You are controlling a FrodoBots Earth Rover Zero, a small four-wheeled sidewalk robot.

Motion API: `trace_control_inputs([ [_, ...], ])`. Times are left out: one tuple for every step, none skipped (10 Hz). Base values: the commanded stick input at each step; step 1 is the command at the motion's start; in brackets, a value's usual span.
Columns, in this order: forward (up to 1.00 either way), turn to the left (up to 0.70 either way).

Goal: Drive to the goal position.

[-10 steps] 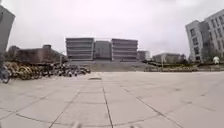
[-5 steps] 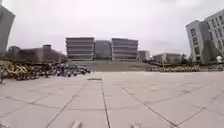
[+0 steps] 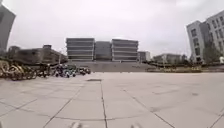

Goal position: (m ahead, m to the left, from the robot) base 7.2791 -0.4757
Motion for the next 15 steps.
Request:
trace_control_inputs([
  [0.70, 0.00],
  [0.70, 0.00],
  [0.70, 0.00],
  [0.70, 0.00],
  [0.70, 0.00],
  [0.70, 0.00],
  [0.70, 0.00],
  [0.70, 0.00],
  [0.70, 0.00],
  [0.70, 0.00],
  [0.70, 0.00],
  [0.70, 0.00],
  [0.70, 0.00],
  [0.70, 0.00],
  [0.70, 0.00],
])
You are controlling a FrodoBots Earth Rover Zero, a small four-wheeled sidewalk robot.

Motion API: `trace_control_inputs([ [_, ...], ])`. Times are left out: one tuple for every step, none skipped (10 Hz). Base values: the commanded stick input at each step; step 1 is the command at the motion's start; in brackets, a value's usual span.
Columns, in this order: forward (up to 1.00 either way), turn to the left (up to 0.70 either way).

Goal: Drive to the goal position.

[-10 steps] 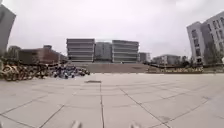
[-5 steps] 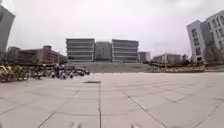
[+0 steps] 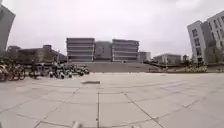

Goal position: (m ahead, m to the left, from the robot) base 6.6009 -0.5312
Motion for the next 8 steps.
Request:
trace_control_inputs([
  [0.70, 0.00],
  [0.70, 0.00],
  [0.70, 0.00],
  [0.70, 0.00],
  [0.70, 0.00],
  [0.70, 0.00],
  [0.70, 0.00],
  [0.70, 0.00],
])
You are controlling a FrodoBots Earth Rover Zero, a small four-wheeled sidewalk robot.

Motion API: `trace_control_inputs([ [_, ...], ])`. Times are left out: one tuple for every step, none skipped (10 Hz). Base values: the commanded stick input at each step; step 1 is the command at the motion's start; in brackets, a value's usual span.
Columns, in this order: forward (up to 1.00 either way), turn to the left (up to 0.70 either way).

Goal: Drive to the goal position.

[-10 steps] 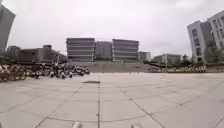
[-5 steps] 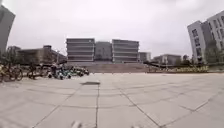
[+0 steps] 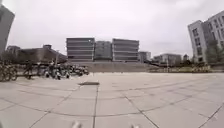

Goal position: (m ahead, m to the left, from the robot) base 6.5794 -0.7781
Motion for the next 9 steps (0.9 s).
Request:
trace_control_inputs([
  [0.70, 0.00],
  [0.70, 0.00],
  [0.70, 0.00],
  [0.70, 0.00],
  [0.70, 0.00],
  [0.70, -0.01],
  [0.70, -0.02],
  [0.70, -0.03],
  [0.70, -0.08],
])
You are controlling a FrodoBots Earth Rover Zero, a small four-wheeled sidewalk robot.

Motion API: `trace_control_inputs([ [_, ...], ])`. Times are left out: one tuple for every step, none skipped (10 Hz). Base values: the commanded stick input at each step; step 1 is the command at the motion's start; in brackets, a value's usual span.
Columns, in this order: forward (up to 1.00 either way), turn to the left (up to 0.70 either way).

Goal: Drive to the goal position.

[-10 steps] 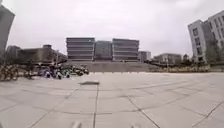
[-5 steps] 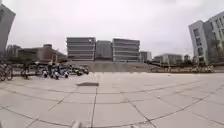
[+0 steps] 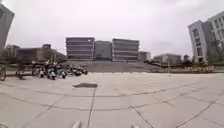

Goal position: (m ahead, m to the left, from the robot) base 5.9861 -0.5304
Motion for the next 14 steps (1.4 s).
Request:
trace_control_inputs([
  [0.70, -0.16],
  [0.70, -0.25],
  [0.70, -0.30],
  [0.70, -0.05],
  [0.70, 0.00],
  [0.70, 0.00],
  [0.70, 0.00],
  [0.70, 0.00],
  [0.70, 0.00],
  [0.70, 0.00],
  [0.70, 0.00],
  [0.70, 0.00],
  [0.70, 0.00],
  [0.70, 0.00],
])
